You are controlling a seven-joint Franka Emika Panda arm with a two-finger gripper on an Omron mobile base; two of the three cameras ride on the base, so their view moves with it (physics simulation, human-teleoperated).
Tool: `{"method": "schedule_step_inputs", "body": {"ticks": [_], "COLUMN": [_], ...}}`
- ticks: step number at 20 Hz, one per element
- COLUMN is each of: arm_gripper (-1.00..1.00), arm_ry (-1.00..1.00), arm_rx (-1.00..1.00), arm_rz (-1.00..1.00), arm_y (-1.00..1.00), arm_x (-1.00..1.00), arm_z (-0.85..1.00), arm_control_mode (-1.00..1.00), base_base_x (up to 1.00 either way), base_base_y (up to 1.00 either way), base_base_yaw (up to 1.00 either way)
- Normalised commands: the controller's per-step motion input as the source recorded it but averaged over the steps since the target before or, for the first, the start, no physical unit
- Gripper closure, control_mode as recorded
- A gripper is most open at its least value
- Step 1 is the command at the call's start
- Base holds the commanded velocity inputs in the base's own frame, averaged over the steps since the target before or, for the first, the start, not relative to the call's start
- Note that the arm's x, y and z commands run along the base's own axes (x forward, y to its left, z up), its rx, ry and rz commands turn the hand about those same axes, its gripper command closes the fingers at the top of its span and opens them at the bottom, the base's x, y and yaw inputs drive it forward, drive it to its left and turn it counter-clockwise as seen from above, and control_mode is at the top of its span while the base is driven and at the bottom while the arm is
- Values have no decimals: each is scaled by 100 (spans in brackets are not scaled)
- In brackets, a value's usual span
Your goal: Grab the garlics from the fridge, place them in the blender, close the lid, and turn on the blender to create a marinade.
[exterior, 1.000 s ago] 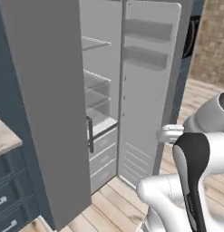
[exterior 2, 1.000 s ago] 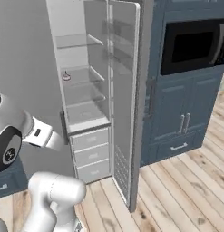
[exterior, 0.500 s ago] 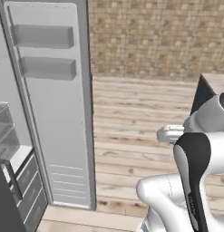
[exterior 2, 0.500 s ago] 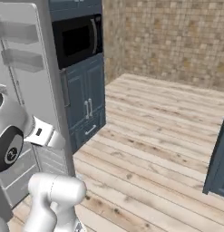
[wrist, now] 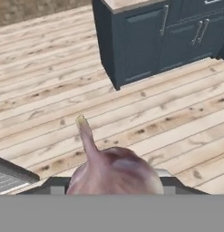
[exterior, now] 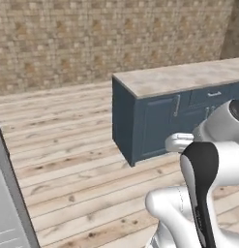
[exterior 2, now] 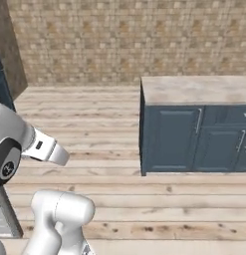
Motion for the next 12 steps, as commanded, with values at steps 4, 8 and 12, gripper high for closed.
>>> {"method": "schedule_step_inputs", "body": {"ticks": [4,8,12], "arm_gripper": [100,100,100], "arm_ry": [0,0,0], "arm_rx": [0,0,0], "arm_rz": [0,0,0], "arm_y": [0,0,0], "arm_x": [0,0,0], "arm_z": [0,0,0], "arm_control_mode": [100,100,100], "base_base_x": [42,50,56], "base_base_y": [-83,-59,-27], "base_base_yaw": [-60,-63,-71]}}
